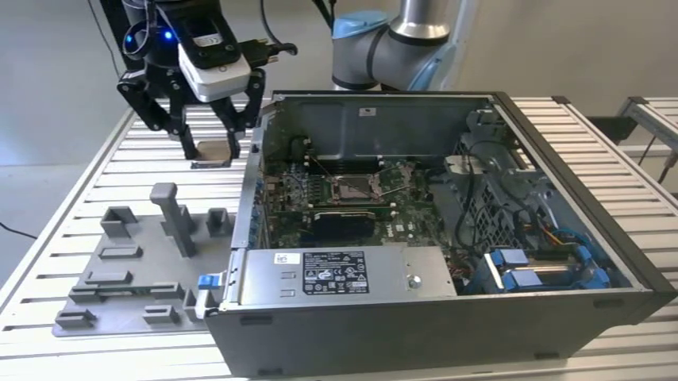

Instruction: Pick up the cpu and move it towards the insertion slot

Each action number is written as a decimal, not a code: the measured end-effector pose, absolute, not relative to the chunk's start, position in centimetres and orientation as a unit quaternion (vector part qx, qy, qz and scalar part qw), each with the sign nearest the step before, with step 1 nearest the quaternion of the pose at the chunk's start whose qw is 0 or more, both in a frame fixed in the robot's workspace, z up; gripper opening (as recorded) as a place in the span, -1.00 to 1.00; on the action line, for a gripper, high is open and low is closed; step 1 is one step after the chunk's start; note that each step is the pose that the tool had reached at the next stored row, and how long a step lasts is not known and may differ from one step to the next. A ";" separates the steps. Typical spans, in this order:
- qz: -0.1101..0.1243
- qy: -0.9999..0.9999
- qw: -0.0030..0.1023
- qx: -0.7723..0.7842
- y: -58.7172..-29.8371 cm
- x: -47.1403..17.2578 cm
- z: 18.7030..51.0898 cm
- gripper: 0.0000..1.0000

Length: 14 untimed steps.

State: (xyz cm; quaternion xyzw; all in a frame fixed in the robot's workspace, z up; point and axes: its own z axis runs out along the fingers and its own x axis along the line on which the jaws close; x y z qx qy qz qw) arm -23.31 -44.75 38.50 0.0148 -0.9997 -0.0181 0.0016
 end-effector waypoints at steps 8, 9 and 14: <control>-0.018 -1.000 0.002 0.015 -44.8 -22.0 38.5 -1.00; -0.018 -1.000 0.002 0.015 -44.8 -21.9 38.5 -1.00; -0.018 -1.000 0.002 0.015 -44.8 -21.1 38.5 -1.00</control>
